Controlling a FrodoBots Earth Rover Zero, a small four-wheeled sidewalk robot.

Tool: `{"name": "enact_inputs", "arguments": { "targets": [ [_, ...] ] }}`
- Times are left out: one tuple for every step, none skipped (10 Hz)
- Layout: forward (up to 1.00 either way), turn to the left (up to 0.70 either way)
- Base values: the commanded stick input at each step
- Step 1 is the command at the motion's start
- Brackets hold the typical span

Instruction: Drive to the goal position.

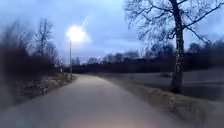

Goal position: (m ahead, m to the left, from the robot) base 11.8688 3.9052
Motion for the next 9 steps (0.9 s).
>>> {"name": "enact_inputs", "arguments": {
  "targets": [
    [1.00, 0.00],
    [1.00, 0.00],
    [1.00, 0.00],
    [1.00, 0.00],
    [1.00, 0.00],
    [1.00, 0.00],
    [1.00, 0.00],
    [1.00, 0.00],
    [1.00, 0.00]
  ]
}}
